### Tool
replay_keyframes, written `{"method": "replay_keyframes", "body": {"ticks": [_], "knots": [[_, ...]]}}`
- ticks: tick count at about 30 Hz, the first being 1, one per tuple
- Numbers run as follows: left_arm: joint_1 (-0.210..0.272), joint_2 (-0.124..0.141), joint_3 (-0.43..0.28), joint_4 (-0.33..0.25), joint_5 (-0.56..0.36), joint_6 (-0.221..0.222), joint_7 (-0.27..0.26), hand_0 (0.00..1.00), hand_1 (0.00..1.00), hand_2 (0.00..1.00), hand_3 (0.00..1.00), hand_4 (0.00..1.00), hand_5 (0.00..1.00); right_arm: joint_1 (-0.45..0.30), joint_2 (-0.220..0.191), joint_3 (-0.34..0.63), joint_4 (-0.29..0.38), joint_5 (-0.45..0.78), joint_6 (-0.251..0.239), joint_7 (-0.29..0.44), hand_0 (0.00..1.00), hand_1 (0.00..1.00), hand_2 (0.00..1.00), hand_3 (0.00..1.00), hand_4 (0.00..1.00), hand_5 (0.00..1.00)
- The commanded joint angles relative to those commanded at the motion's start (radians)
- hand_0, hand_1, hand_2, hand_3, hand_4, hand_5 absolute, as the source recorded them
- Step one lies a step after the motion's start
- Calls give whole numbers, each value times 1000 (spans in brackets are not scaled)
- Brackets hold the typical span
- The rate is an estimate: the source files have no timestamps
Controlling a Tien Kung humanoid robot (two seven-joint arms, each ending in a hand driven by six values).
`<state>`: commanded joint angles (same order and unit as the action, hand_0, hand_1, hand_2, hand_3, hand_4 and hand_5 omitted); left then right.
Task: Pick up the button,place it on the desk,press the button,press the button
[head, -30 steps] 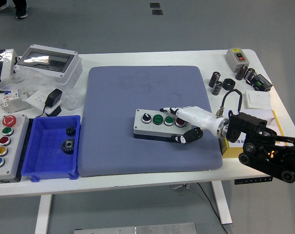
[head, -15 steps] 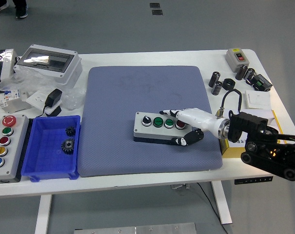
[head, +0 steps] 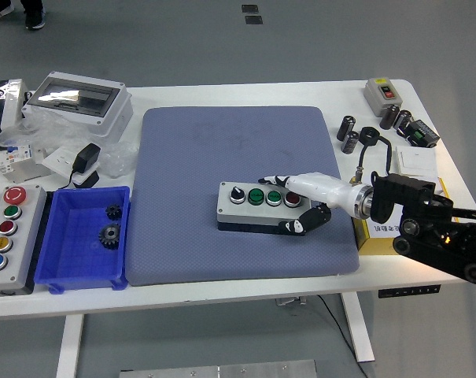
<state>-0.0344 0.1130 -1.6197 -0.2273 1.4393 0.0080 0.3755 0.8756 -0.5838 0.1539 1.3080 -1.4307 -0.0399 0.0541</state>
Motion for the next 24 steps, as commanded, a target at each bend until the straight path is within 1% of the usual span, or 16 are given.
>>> {"method": "replay_keyframes", "body": {"ticks": [1,2,7,8,17,24], "knots": [[0,0,0,0,1,0,0,687,639,609,636,698,400,1,-1,-1,1,2,0,0,920,886,922,998,540,75],[0,0,0,0,1,-1,0,687,638,608,634,699,399,1,-1,-2,2,4,1,-1,998,968,998,998,602,58],[-1,1,-1,-1,3,-3,2,687,638,608,634,699,399,3,-1,-5,4,13,1,-1,998,968,998,998,602,58],[-1,1,-1,-1,4,-4,2,687,638,605,633,702,391,3,-1,-6,4,14,1,-1,998,987,998,998,660,53],[-2,7,-6,-5,7,-7,7,687,638,603,629,704,384,4,2,-16,9,34,7,-4,998,990,998,998,662,38],[-3,17,-14,-9,19,-14,14,686,637,602,626,703,379,15,3,-20,13,60,20,-5,998,990,998,998,660,43]]}}
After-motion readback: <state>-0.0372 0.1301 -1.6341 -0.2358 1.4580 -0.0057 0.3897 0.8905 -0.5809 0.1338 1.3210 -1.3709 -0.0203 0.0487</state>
